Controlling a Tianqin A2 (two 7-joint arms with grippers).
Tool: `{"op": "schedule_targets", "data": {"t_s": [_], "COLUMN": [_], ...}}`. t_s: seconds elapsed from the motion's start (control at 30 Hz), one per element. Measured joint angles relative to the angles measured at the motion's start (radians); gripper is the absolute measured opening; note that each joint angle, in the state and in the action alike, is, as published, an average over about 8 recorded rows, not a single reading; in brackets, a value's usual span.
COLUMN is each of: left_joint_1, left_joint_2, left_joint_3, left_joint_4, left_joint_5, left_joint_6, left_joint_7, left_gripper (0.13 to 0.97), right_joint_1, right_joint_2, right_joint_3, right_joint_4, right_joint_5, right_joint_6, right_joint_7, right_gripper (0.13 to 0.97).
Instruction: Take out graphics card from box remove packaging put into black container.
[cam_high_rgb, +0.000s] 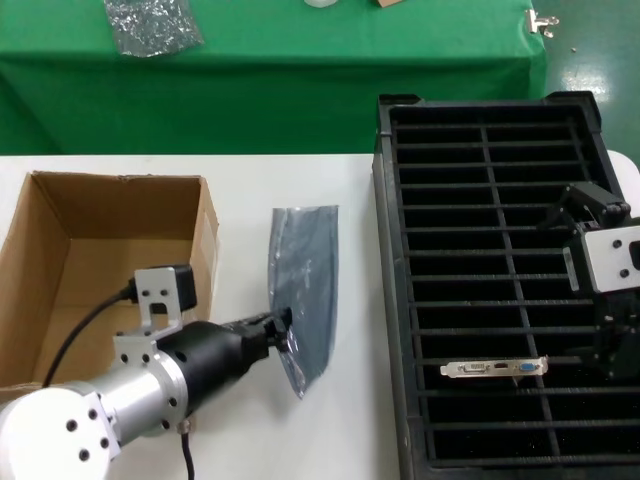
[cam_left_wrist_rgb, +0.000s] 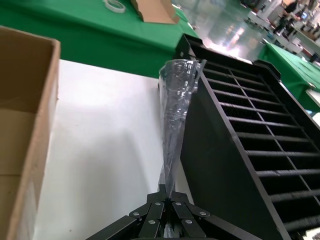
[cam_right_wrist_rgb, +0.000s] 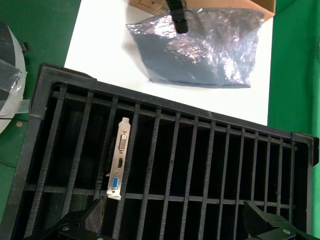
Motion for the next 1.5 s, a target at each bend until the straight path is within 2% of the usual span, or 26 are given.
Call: {"op": "schedule_targets", "data": {"t_s": [0.13, 0.27, 0.43, 0.53, 0.73, 0.83, 0.93, 1.2, 1.23, 1.5], "left_joint_1": [-0.01, -0.017, -0.018, -0.016, 0.002, 0.012, 0.02, 0.05, 0.055, 0.092], "left_joint_2": [-0.007, -0.026, -0.06, -0.081, -0.114, -0.12, -0.124, -0.139, -0.142, -0.161], "left_joint_3": [0.003, 0.02, 0.042, 0.048, 0.043, 0.041, 0.043, 0.053, 0.054, 0.065], "left_joint_4": [0.014, 0.01, -0.023, -0.059, -0.168, -0.194, -0.189, -0.152, -0.148, -0.114], "left_joint_5": [-0.014, -0.04, -0.07, -0.082, -0.098, -0.11, -0.134, -0.238, -0.252, -0.371], "left_joint_6": [-0.014, -0.007, 0.001, -0.014, -0.098, -0.134, -0.156, -0.239, -0.251, -0.355], "left_joint_7": [0.007, 0.038, 0.089, 0.128, 0.234, 0.272, 0.294, 0.377, 0.39, 0.497], "left_gripper": [0.156, 0.172, 0.226, 0.248, 0.363, 0.401, 0.401, 0.615, 0.615, 0.798], "right_joint_1": [0.0, 0.0, 0.0, 0.0, -0.002, -0.014, -0.04, -0.152, -0.168, -0.299], "right_joint_2": [0.0, 0.0, 0.0, 0.0, -0.001, -0.007, -0.019, -0.073, -0.08, -0.143], "right_joint_3": [0.0, 0.0, 0.0, 0.0, 0.001, 0.009, 0.025, 0.096, 0.106, 0.189], "right_joint_4": [0.0, 0.0, 0.0, 0.0, 0.0, -0.003, -0.007, -0.029, -0.032, -0.056], "right_joint_5": [0.0, 0.0, 0.0, 0.0, 0.001, 0.008, 0.022, 0.085, 0.094, 0.167], "right_joint_6": [0.0, 0.0, 0.0, 0.0, 0.002, 0.017, 0.048, 0.182, 0.2, 0.357], "right_joint_7": [0.0, 0.0, 0.0, 0.0, 0.0, -0.006, -0.016, -0.065, -0.071, -0.126], "right_gripper": [0.966, 0.966, 0.966, 0.966, 0.966, 0.966, 0.966, 0.966, 0.966, 0.966]}}
